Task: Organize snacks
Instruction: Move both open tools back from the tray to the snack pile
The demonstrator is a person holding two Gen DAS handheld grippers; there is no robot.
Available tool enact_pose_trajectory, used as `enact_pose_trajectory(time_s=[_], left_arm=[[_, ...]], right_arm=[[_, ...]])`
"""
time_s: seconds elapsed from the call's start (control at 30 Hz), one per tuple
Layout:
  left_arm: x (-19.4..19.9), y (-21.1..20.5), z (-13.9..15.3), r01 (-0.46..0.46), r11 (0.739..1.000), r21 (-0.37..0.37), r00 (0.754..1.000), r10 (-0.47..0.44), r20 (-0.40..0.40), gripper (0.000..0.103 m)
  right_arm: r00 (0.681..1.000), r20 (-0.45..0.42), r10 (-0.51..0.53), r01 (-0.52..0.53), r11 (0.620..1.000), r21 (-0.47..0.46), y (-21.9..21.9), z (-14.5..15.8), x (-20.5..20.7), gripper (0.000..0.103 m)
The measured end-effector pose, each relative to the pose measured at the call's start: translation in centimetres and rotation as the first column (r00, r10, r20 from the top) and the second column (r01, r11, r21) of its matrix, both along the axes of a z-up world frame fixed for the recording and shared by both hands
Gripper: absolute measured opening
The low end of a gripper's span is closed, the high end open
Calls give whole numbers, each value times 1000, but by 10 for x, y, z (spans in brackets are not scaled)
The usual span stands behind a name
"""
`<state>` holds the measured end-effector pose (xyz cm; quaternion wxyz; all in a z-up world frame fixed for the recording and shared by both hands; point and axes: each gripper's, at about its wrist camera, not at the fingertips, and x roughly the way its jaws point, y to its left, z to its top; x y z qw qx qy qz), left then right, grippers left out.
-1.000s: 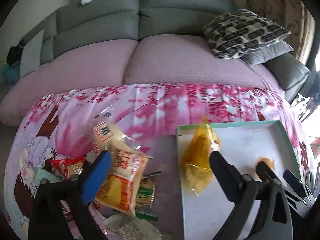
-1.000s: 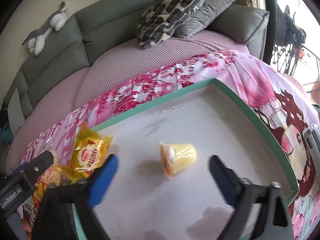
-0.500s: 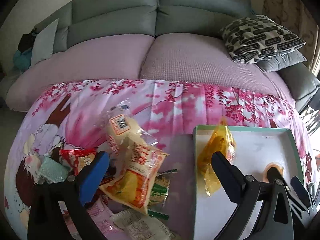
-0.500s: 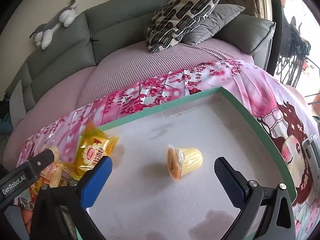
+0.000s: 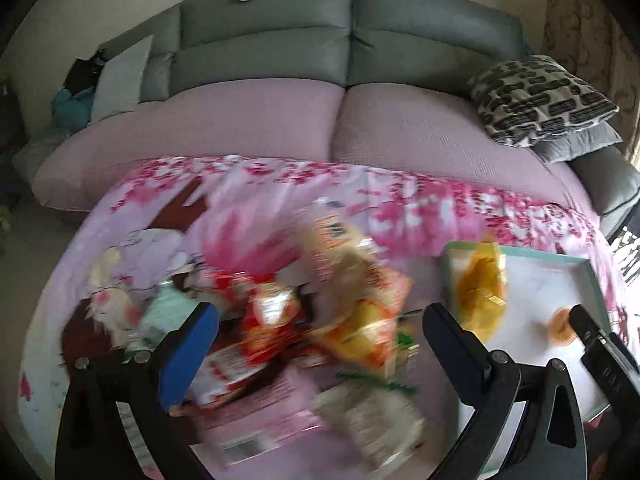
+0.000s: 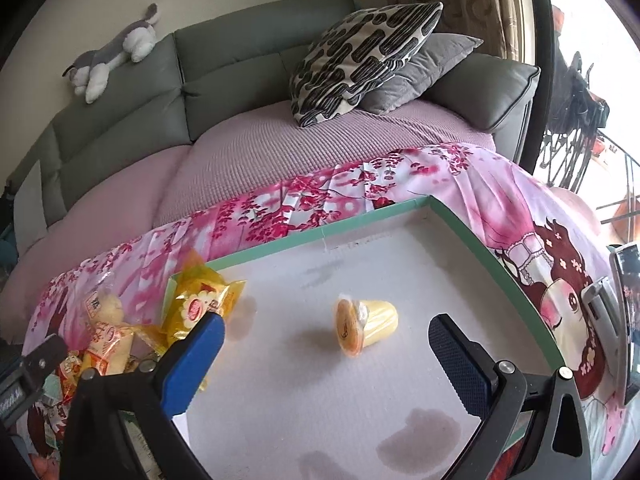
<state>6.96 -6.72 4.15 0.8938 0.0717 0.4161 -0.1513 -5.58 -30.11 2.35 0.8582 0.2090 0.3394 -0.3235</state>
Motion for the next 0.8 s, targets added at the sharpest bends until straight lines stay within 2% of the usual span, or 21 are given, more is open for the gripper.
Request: enact_pose_trajectory(time_s=[0.13, 0.2, 0.37, 0.57, 0.8], left_arm=[[-4, 40, 6, -61, 998, -5, 997, 61, 43, 102], [-4, 60, 8, -103, 994, 26, 993, 101, 64, 102], [1, 103, 11, -179, 983, 26, 982, 178, 57, 102], [6, 144, 3, -242, 969, 44, 970, 242, -13, 102], [3, 158, -13, -220, 973, 74, 969, 227, -99, 102]], right_arm=[[1000, 6, 21, -21, 1000, -22, 13, 3, 0, 103], [999, 24, 43, -42, 998, -56, 25, 10, 0, 103], [989, 27, 142, -140, 988, -59, 55, 19, 11, 103], [958, 16, 286, -285, 957, -42, 104, 22, 32, 103], [908, -13, 419, -418, 908, 24, 152, 9, 47, 103]])
